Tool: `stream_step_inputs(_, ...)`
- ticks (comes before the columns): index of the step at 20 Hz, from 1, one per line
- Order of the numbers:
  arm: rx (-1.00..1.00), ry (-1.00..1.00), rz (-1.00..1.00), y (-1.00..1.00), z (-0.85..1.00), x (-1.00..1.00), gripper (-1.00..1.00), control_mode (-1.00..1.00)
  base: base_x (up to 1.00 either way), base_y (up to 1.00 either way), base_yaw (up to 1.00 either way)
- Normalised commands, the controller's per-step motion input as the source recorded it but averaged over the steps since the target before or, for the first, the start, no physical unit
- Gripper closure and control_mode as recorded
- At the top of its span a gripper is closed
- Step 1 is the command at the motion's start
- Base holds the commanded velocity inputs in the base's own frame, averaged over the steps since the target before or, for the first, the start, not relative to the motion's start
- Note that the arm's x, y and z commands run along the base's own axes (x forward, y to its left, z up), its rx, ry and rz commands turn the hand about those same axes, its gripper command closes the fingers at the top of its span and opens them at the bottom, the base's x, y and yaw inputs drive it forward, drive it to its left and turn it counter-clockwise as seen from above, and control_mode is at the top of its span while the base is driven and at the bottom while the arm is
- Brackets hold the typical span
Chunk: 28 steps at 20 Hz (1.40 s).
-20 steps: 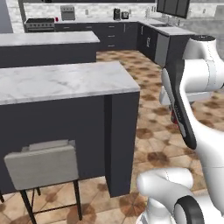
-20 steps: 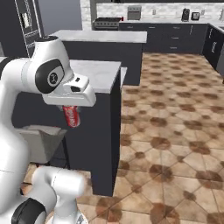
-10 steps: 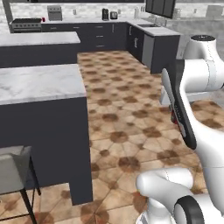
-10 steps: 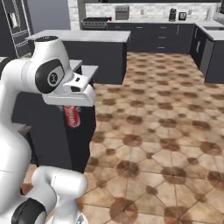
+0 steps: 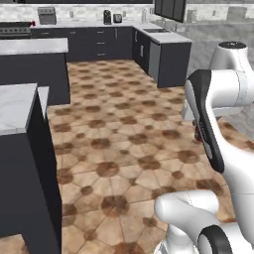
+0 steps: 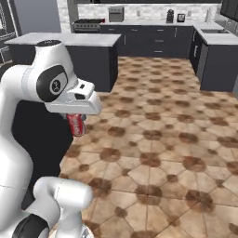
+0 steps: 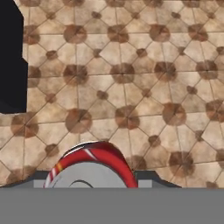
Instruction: Four empty soda cans are scattered around the kitchen. Gather all the cans and cluster them next to the stove for recycling.
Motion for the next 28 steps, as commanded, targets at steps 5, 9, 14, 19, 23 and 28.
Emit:
stream_step_inputs(5, 0.00, 0.00, 0.00, 0.00, 0.00, 0.00, 1.00, 1.00, 1.00, -0.02, -0.08)
stream_step_inputs(9, 0.00, 0.00, 0.00, 0.00, 0.00, 0.00, 1.00, 1.00, 1.00, 0.11, -0.11)
stream_step_inputs(14, 0.00, 0.00, 0.00, 0.00, 0.00, 0.00, 1.00, 1.00, 1.00, 0.02, -0.06)
stream_step_inputs(19, 0.00, 0.00, 0.00, 0.00, 0.00, 0.00, 1.00, 1.00, 1.00, -0.17, 0.00)
stream_step_inputs(23, 0.00, 0.00, 0.00, 0.00, 0.00, 0.00, 1.00, 1.00, 1.00, -0.28, 0.07)
stream_step_inputs(28, 0.00, 0.00, 0.00, 0.00, 0.00, 0.00, 1.00, 1.00, 1.00, -0.35, 0.17)
